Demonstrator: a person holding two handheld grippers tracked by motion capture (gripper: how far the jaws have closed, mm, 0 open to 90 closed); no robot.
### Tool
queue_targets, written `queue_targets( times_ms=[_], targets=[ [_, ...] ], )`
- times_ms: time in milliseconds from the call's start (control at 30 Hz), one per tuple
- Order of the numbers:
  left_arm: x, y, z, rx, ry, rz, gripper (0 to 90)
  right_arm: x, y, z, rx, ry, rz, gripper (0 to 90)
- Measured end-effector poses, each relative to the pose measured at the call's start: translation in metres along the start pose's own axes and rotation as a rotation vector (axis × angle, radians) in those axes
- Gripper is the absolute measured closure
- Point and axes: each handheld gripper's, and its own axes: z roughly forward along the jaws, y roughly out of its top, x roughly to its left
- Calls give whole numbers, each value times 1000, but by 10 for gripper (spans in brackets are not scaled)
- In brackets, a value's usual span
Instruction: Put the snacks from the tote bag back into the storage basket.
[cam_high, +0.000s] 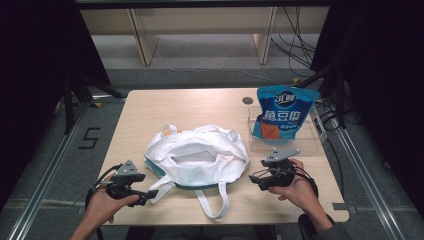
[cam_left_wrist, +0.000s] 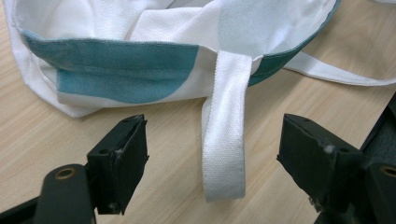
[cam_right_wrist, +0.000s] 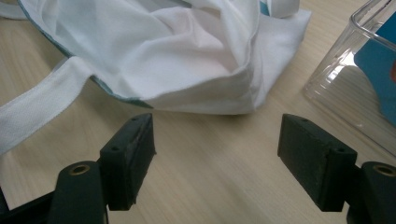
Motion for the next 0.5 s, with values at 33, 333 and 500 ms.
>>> queue_targets(
  times_ms=[33,333,500],
  targets=[
    [0,0,0,8,-1,-2,230,0,-1,0,-12,-9,-9,276],
    [0,0,0,13,-2,-1,230,4,-9,-3,31,-2,-22,263],
    [0,0,0,11,-5,-3,230,7,-10,-3,36,-4,3,262]
  ],
)
